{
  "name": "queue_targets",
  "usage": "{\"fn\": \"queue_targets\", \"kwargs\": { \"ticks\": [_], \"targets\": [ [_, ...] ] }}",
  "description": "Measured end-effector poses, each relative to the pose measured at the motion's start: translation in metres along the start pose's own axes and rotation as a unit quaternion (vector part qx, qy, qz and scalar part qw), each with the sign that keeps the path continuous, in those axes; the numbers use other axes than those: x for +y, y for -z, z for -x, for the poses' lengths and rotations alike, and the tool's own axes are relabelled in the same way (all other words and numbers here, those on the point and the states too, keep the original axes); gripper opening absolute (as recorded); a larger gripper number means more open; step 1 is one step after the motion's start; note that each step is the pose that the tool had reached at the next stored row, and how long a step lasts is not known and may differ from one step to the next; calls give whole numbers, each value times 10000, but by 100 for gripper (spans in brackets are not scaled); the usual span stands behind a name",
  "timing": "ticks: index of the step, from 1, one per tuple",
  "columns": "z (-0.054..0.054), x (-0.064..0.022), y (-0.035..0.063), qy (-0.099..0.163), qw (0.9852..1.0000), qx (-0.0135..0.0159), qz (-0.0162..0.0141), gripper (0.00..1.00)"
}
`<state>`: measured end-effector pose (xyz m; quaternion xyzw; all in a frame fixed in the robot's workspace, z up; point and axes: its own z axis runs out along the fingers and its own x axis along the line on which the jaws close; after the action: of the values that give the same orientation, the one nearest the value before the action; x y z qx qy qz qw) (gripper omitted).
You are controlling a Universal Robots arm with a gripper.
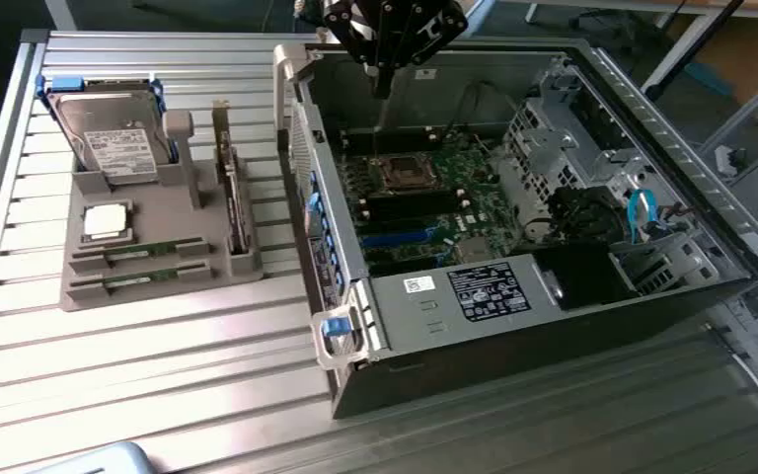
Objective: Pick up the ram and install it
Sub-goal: 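Reach for the ram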
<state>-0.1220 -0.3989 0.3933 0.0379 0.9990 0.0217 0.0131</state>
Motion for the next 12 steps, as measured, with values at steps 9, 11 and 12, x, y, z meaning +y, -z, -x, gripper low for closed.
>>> {"fn": "queue_targets", "kwargs": {
  "ticks": [9, 11, 12],
  "targets": [
    [0, 0, 0, 0, 10000, 0, 0, 11],
    [0, 0, 0, 0, 10000, 0, 0, 11],
    [-1, 0, 0, 0, 10000, 0, 0, 11]
  ]
}}
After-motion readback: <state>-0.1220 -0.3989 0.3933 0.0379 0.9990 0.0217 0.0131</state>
